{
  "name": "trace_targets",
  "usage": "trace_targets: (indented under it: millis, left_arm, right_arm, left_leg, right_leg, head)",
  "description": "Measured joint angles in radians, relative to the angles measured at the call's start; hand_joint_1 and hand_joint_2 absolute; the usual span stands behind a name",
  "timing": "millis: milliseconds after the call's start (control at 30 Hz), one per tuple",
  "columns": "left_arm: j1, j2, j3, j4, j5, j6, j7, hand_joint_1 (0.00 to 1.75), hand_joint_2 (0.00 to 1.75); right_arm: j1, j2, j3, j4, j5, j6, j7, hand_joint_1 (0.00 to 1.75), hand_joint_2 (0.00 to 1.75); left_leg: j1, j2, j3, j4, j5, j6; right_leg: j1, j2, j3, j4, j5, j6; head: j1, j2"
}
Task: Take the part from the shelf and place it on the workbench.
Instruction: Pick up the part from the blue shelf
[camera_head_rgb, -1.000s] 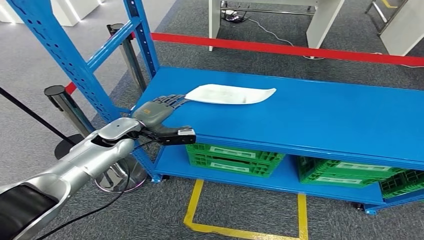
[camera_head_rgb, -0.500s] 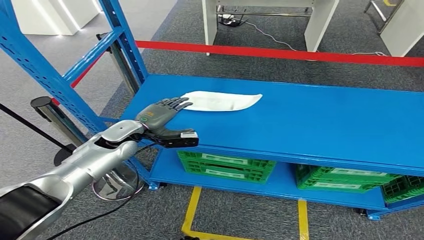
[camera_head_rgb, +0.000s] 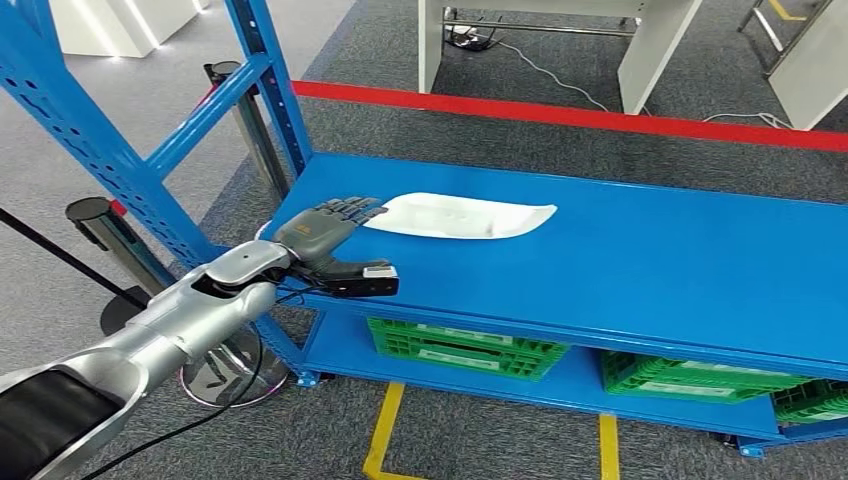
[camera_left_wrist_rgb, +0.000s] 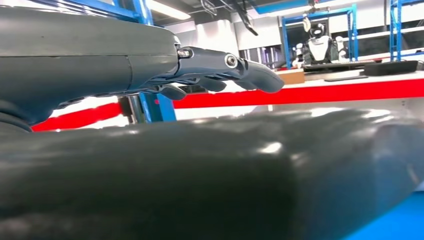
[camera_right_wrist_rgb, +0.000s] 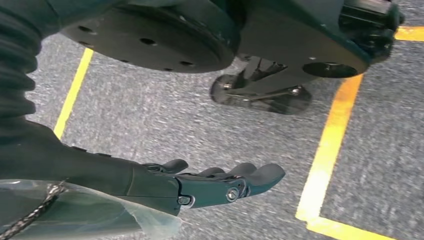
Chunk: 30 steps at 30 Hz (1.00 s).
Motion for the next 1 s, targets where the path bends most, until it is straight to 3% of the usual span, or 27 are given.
trace_targets:
  millis: [67,133,233,300,333,400,433,467,500,567,600,667,767,800,867,933,967,1000]
  left_arm:
    - [-0.002,-0.005,-0.001,0.006,0.008,-0.002,-0.003,0.00,0.00]
    - [-0.007,-0.012,-0.001,0.013,0.015,-0.006,-0.005,0.00,0.00]
    - [-0.017,-0.024,-0.002,0.025,0.023,-0.010,-0.009,0.00,0.00]
    - [-0.028,-0.033,-0.003,0.036,0.028,-0.012,-0.015,0.00,0.00]
    - [-0.036,-0.038,-0.004,0.043,0.031,-0.015,-0.017,0.00,0.00]
    - [-0.046,-0.048,-0.006,0.062,0.034,-0.021,-0.019,0.00,0.00]
    - [-0.047,-0.052,-0.008,0.070,0.035,-0.024,-0.019,0.00,0.00]
    - [-0.049,-0.057,-0.010,0.077,0.035,-0.026,-0.019,0.00,0.00]
    - [-0.051,-0.062,-0.012,0.084,0.036,-0.027,-0.021,0.00,0.00]
    - [-0.059,-0.070,-0.016,0.095,0.040,-0.027,-0.025,0.00,0.00]
    - [-0.064,-0.074,-0.019,0.101,0.042,-0.027,-0.027,0.00,0.00]
    - [-0.072,-0.081,-0.023,0.111,0.044,-0.027,-0.030,0.00,0.00]
    - [-0.077,-0.089,-0.026,0.117,0.045,-0.026,-0.031,0.00,0.00]
    - [-0.080,-0.091,-0.026,0.119,0.046,-0.026,-0.032,0.00,0.00]
    - [-0.082,-0.098,-0.027,0.121,0.053,-0.018,-0.040,0.00,0.00]
    - [-0.075,-0.111,-0.027,0.124,0.068,-0.004,-0.059,0.00,0.00]
    - [-0.068,-0.119,-0.028,0.126,0.075,0.002,-0.068,0.00,0.44]
    - [-0.060,-0.128,-0.029,0.128,0.079,0.007,-0.075,0.00,0.87]
  right_arm:
    - [0.000,0.000,-0.001,0.000,0.002,0.000,0.000,0.00,1.75]
    - [-0.002,0.000,-0.001,0.001,0.003,0.001,0.000,0.00,1.75]
    - [-0.004,0.000,-0.001,0.001,0.009,0.003,-0.001,0.00,1.75]
    - [-0.004,0.000,-0.002,0.001,0.014,0.003,-0.003,0.00,1.75]
    - [-0.005,0.000,-0.002,0.001,0.016,0.004,-0.005,0.00,1.75]
    - [-0.007,0.000,-0.003,0.001,0.018,0.005,-0.008,0.00,1.75]
    - [-0.007,0.000,-0.003,0.001,0.019,0.006,-0.008,0.00,1.75]
    - [-0.005,0.000,-0.003,0.001,0.020,0.007,-0.009,0.00,1.75]
    - [-0.004,0.001,-0.003,0.001,0.020,0.007,-0.009,0.00,1.75]
    - [-0.003,0.002,-0.003,0.001,0.021,0.008,-0.009,0.00,1.75]
    - [-0.005,0.002,-0.003,0.001,0.021,0.008,-0.009,0.00,1.75]
    - [-0.007,0.004,-0.003,0.002,0.022,0.008,-0.008,0.00,1.75]
    - [-0.008,0.004,-0.004,0.001,0.022,0.008,-0.008,0.00,1.75]
    - [-0.008,0.005,-0.004,0.001,0.022,0.008,-0.009,0.00,1.75]
    - [-0.008,0.005,-0.004,0.001,0.025,0.008,-0.011,0.00,1.75]
    - [-0.007,0.005,-0.004,0.001,0.034,0.009,-0.010,0.00,0.87]
    - [-0.006,0.005,-0.004,0.001,0.038,0.010,-0.010,0.00,0.44]
    - [-0.005,0.005,-0.004,0.001,0.042,0.011,-0.010,0.00,0.00]
  left_leg:
    - [-0.001,-0.001,0.019,0.001,-0.017,-0.006]
    - [-0.004,-0.002,0.028,0.004,-0.031,-0.015]
    - [-0.004,-0.002,0.031,0.004,-0.042,-0.030]
    - [-0.002,0.000,0.020,0.039,-0.063,-0.042]
    - [0.000,0.001,-0.004,0.088,-0.083,-0.047]
    - [0.003,0.002,-0.082,0.224,-0.121,-0.056]
    - [0.005,0.002,-0.118,0.273,-0.125,-0.058]
    - [0.006,0.002,-0.139,0.289,-0.109,-0.059]
    - [0.007,0.002,-0.144,0.268,-0.075,-0.058]
    - [0.007,0.003,-0.112,0.149,0.020,-0.052]
    - [0.005,0.003,-0.091,0.091,0.050,-0.049]
    - [0.000,0.003,-0.069,0.034,0.056,-0.039]
    - [0.001,0.001,-0.058,0.015,0.042,-0.023]
    - [0.003,0.001,-0.053,0.010,0.041,-0.017]
    - [0.005,0.001,-0.044,0.006,0.037,-0.007]
    - [0.003,0.000,-0.039,0.006,0.030,-0.001]
    - [0.002,0.000,-0.035,0.006,0.025,0.000]
    - [0.002,-0.002,-0.028,0.007,0.018,0.000]
  right_leg:
    - [0.001,0.000,0.043,-0.124,0.089,-0.005]
    - [0.003,0.001,0.087,-0.216,0.118,-0.011]
    - [0.004,0.002,0.105,-0.238,0.101,-0.025]
    - [0.000,0.002,0.118,-0.244,0.095,-0.036]
    - [-0.002,0.002,0.126,-0.246,0.091,-0.041]
    - [-0.002,0.002,0.140,-0.246,0.079,-0.048]
    - [-0.002,0.003,0.147,-0.246,0.073,-0.048]
    - [-0.002,0.004,0.156,-0.246,0.066,-0.047]
    - [-0.002,0.005,0.167,-0.246,0.058,-0.046]
    - [-0.002,0.006,0.186,-0.247,0.043,-0.041]
    - [0.000,0.007,0.193,-0.247,0.035,-0.036]
    - [0.002,0.008,0.197,-0.248,0.026,-0.025]
    - [0.001,0.005,0.198,-0.249,0.016,-0.007]
    - [0.000,0.004,0.187,-0.228,0.004,-0.003]
    - [0.000,0.003,0.126,-0.124,-0.038,0.000]
    - [0.000,0.004,0.039,0.004,-0.068,0.002]
    - [0.000,0.003,0.011,0.031,-0.059,0.003]
    - [0.000,0.003,0.001,0.020,-0.030,0.003]
  head:
    - [0.000,0.000]
    - [0.002,0.000]
    - [-0.003,0.000]
    - [-0.006,0.000]
    - [-0.007,0.000]
    - [-0.008,0.000]
    - [-0.008,0.000]
    - [-0.008,0.000]
    - [-0.008,0.000]
    - [-0.007,0.000]
    - [-0.007,0.000]
    - [-0.007,0.000]
    - [-0.007,0.000]
    - [-0.007,0.000]
    - [-0.005,0.000]
    - [-0.005,0.000]
    - [-0.006,0.000]
    - [-0.006,0.000]
